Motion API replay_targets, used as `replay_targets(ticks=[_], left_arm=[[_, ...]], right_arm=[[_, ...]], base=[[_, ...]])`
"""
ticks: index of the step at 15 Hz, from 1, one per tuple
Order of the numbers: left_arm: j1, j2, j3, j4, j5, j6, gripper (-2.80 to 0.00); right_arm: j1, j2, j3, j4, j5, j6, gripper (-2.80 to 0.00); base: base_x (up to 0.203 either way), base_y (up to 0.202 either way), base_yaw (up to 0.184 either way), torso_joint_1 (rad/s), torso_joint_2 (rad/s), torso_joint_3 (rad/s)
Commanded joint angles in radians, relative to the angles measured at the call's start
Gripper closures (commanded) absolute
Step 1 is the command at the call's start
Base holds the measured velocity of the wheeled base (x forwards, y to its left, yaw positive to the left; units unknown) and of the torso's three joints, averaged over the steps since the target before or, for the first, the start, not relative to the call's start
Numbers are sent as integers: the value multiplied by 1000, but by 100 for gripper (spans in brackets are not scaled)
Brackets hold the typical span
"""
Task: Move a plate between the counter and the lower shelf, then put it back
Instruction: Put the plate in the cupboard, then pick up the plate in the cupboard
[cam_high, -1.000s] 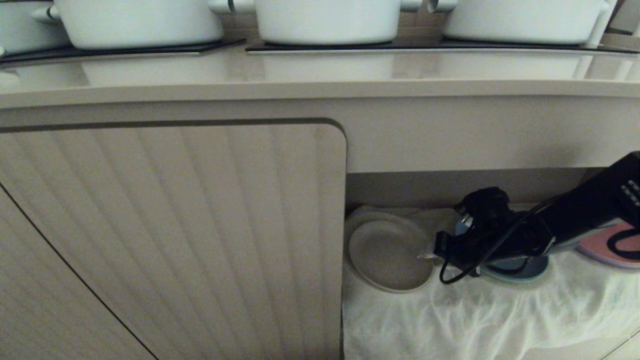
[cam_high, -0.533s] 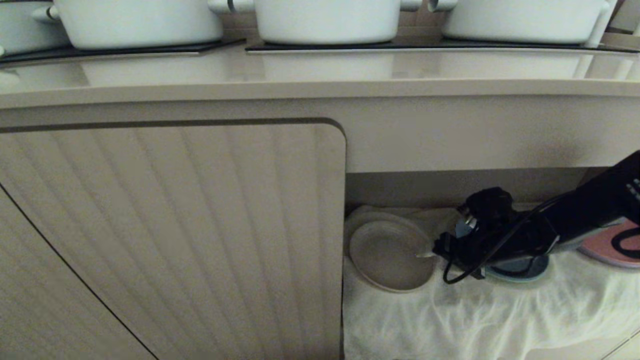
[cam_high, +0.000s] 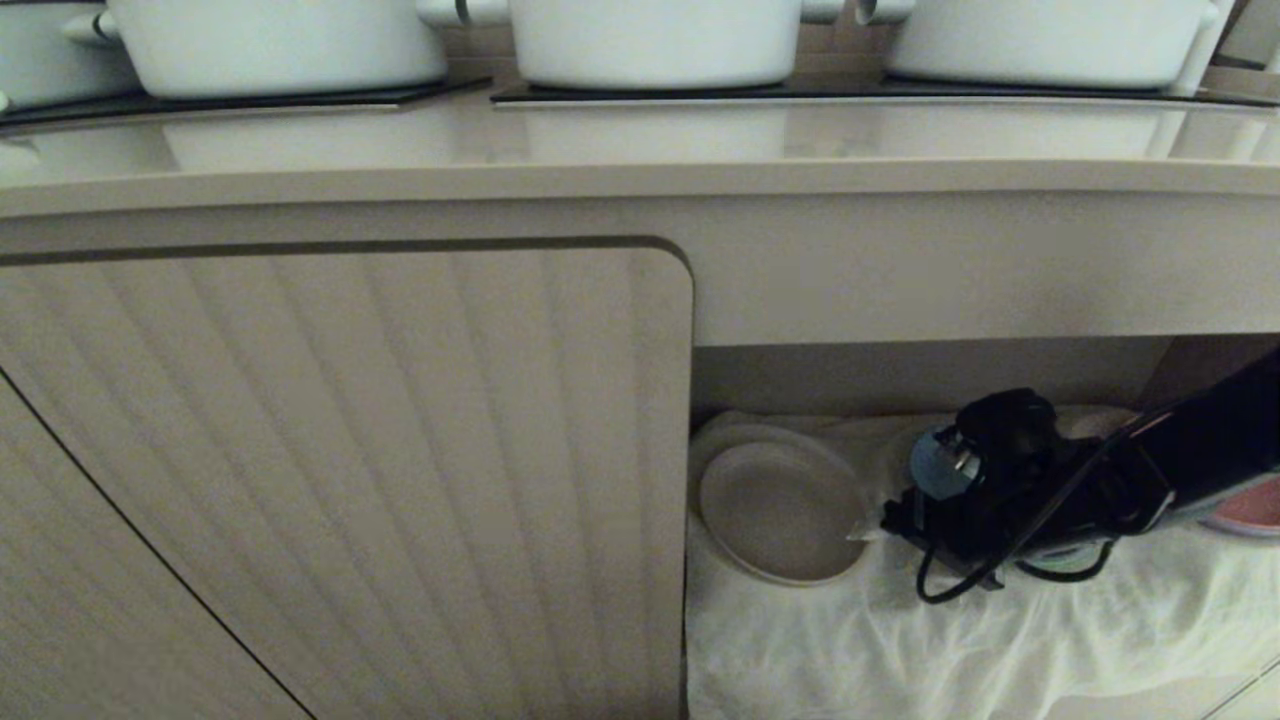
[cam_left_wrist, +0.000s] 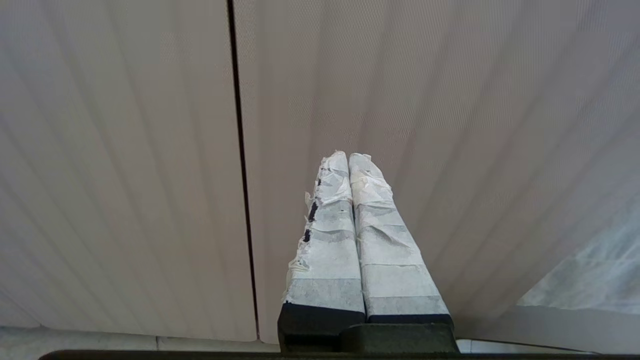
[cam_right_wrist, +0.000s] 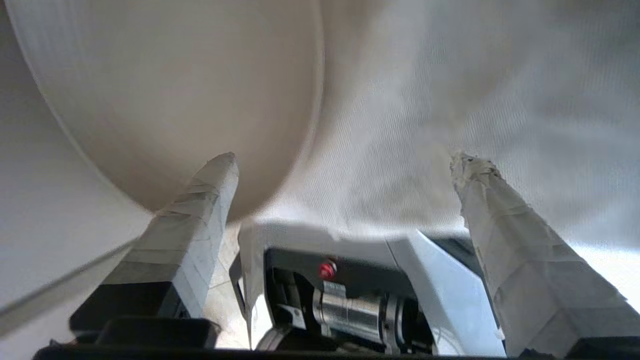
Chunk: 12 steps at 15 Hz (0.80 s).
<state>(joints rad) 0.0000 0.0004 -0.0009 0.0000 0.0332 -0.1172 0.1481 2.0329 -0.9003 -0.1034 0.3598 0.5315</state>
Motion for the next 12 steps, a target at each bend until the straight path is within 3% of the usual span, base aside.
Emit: replay_targets(ticks=[1,4,5,12], left_arm=[[0,0,1,0,1,-1,0],[0,0,1,0,1,-1,0],[0,0,-1,0,1,-1,0],[0,0,1,0,1,-1,0]], right_arm=[[-3,-65,50,-1,2,2,-280],[-5,-134,116,-2,1,-5,-280],[-6,-155,149,-3,1,-24,0],[-4,-338,342,-1,-65,-62,0]], base=[[0,0,0,0,0,0],[0,0,0,0,0,0],[0,0,0,0,0,0],[0,0,0,0,0,0]])
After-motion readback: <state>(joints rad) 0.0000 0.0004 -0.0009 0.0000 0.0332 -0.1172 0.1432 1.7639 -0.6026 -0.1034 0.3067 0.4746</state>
